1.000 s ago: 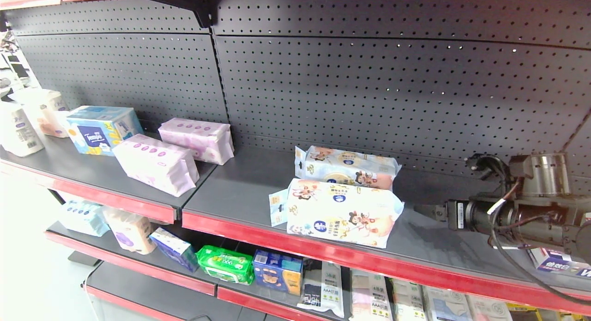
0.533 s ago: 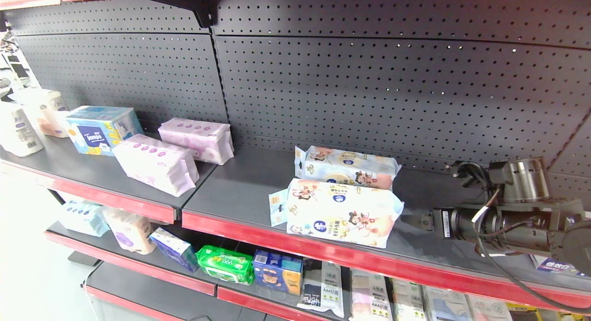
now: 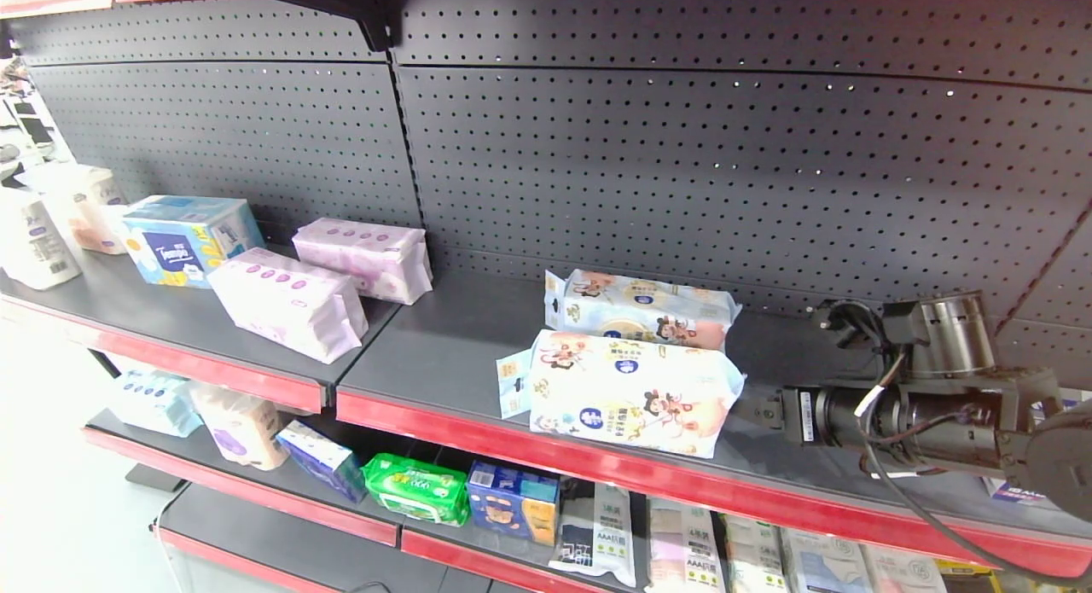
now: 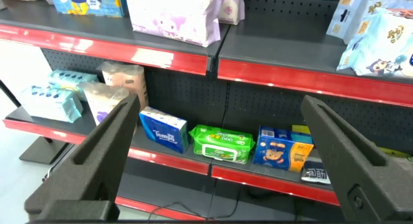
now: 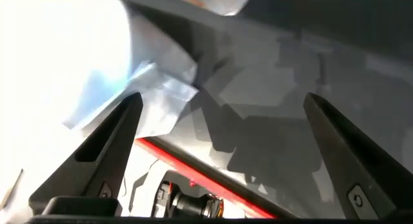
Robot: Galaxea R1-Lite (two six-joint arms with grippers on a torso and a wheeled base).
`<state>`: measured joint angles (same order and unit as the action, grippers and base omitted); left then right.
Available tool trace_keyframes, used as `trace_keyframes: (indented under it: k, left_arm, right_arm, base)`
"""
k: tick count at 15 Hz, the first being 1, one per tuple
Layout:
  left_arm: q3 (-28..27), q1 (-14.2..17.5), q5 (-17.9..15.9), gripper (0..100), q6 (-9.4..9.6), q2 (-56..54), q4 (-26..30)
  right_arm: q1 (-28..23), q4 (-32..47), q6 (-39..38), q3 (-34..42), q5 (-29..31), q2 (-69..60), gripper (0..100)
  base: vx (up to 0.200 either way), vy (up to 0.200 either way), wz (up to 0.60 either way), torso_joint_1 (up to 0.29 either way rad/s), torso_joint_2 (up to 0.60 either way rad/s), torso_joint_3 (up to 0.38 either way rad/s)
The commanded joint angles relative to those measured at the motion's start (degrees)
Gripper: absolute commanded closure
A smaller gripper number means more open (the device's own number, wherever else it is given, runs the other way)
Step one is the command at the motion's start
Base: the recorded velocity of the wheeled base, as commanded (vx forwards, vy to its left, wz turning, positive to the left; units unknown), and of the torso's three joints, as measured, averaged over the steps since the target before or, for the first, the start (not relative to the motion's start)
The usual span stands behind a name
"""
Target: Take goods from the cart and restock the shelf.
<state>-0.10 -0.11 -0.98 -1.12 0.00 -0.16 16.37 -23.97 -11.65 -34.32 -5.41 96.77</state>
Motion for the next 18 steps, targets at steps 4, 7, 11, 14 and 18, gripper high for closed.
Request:
trace_keyframes:
  k: [4,7,11,14,18]
  left_arm:
    - [0.0,0.0,0.0,0,-0.02,0.0,0.0]
    - [0.0,0.0,0.0,0,-0.02,0.0,0.0]
    - [0.0,0.0,0.0,0,-0.02,0.0,0.0]
    - [0.0,0.0,0.0,0,-0.02,0.0,0.0]
    - [0.0,0.0,0.0,0,-0.02,0.0,0.0]
  right_arm:
    - [1.2,0.0,0.0,0.0,0.0,0.2,0]
    - [1.7,0.0,0.0,0.0,0.1,0.2,0]
    - [2.5,0.0,-0.1,0.0,0.1,0.2,0]
    - [2.5,-0.1,-0.1,0.0,0.1,0.4,0]
    - [2.3,-0.1,-0.1,0.0,0.1,0.4,0]
  base:
    - [0.000,0.000,0.00,0.000,0.00,0.000]
    - [0.000,0.000,0.00,0.000,0.00,0.000]
    - [0.000,0.000,0.00,0.000,0.00,0.000]
    - [0.000,0.000,0.00,0.000,0.00,0.000]
    - [0.000,0.000,0.00,0.000,0.00,0.000]
